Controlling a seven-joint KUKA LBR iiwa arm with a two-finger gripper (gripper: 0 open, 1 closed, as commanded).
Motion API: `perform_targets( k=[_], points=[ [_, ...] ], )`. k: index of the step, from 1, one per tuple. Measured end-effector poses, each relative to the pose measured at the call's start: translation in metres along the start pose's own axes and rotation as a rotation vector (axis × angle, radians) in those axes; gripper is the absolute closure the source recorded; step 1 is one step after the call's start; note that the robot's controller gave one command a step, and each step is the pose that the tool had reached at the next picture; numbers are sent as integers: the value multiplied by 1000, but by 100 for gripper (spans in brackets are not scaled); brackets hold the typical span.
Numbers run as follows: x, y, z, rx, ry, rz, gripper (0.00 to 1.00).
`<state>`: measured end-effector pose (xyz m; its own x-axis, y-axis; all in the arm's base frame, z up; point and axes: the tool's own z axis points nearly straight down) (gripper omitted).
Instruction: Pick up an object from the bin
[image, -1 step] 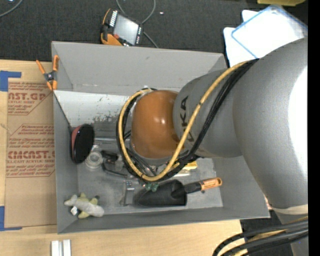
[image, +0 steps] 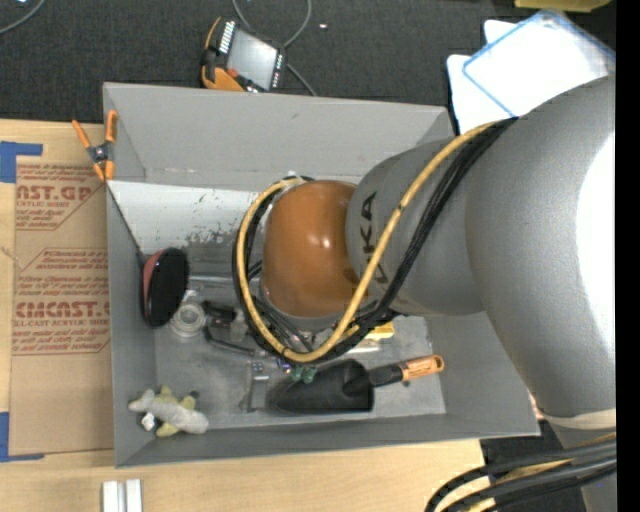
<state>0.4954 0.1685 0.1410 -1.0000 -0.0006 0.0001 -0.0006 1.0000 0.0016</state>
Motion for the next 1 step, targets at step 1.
perform_targets(
  k=[1],
  points=[
    [13,-58,32,2,5,-5,0]
  ],
)
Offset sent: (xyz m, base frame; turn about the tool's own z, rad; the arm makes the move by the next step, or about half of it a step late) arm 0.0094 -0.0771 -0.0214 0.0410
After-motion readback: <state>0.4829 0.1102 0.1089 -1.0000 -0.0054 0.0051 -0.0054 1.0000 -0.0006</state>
